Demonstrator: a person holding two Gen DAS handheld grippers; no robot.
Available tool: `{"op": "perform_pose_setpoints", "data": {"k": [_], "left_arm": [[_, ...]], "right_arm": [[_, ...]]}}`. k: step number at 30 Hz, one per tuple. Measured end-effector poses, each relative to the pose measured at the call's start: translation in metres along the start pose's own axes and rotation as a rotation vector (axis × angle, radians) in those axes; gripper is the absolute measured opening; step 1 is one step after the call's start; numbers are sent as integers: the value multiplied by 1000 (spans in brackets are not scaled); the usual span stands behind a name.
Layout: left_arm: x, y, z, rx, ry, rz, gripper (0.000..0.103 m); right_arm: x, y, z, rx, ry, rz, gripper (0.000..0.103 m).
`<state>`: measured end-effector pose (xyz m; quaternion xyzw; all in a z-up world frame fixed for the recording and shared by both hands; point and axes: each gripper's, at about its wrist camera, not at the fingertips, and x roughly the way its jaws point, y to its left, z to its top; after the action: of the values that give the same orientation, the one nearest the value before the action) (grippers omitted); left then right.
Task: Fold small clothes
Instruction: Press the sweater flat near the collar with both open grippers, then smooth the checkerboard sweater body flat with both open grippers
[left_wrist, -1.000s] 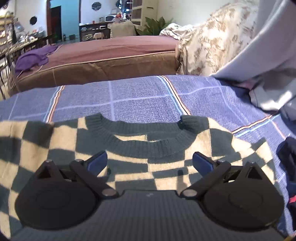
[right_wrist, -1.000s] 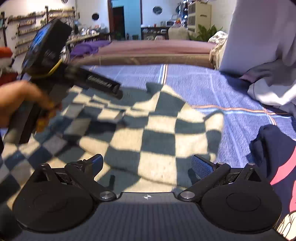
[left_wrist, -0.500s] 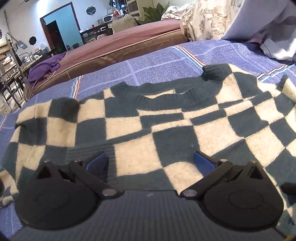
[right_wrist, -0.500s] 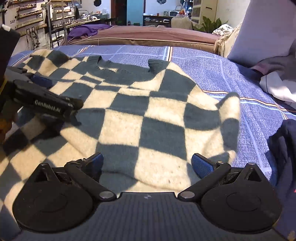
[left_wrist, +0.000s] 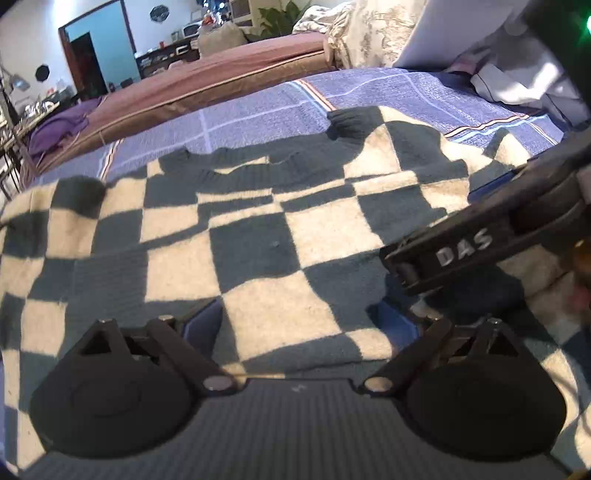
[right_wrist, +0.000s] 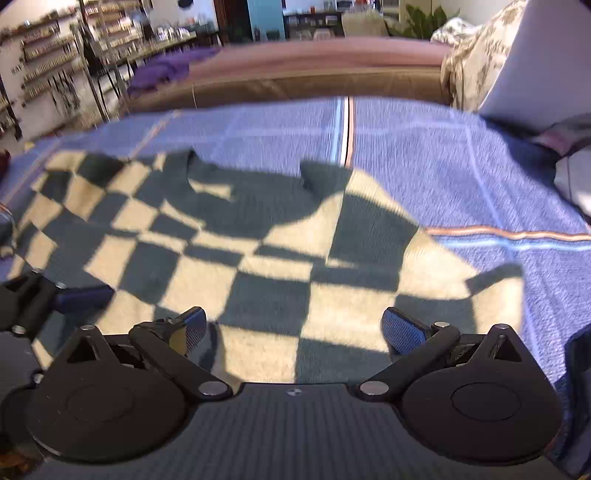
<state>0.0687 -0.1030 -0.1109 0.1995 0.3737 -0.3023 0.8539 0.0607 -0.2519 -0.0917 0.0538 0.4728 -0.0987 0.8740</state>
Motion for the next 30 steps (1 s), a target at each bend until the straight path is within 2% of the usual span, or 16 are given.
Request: {"op": "perform_pose_setpoints", "data": {"k": [2,5,8,10,12,14,17,18,19,20,22,25,27,30], "left_arm": [[-1,3,-3,0,-1,-7,98],[0,4,-2,-2,10,-5,100],[-1,4,-2,-5,8,1,102],[-2,6,-3,-10,7,-4,103],[-1,5,-2,-10,8,-3,103],[-1,5,0,-8,20,0,102],[0,4,0,11,22,-3,102],[0,4,-1,15,18,-3,103],[0,5,-1,7,21,-4,103],[0,4,0,6,24,-2,103],[0,3,1,13,28,2,103],[0,4,1,9,30,-2,103],[0,5,0,8,31,-4,103],[0,4,1,7,33,-3,103]], "right_arm": [[4,9,-3,-31,-109,-39,103],[16,2,5,38,-170,-52,103],[17,2,20,41,-161,-55,103],[-3,-3,22,80,-169,-41,103],[-26,-4,13,90,-197,-32,103],[-37,0,-3,72,-160,-42,103],[-36,12,-32,39,-114,-50,103],[-30,7,-38,95,-124,-68,103],[-21,2,-38,112,-115,-85,103],[-15,0,-36,97,-152,-89,103],[-2,-6,-18,70,-170,-107,103],[9,-21,6,103,-172,-123,103],[1,-25,15,145,-129,-144,103],[-37,-15,-4,142,-184,-66,103]]}}
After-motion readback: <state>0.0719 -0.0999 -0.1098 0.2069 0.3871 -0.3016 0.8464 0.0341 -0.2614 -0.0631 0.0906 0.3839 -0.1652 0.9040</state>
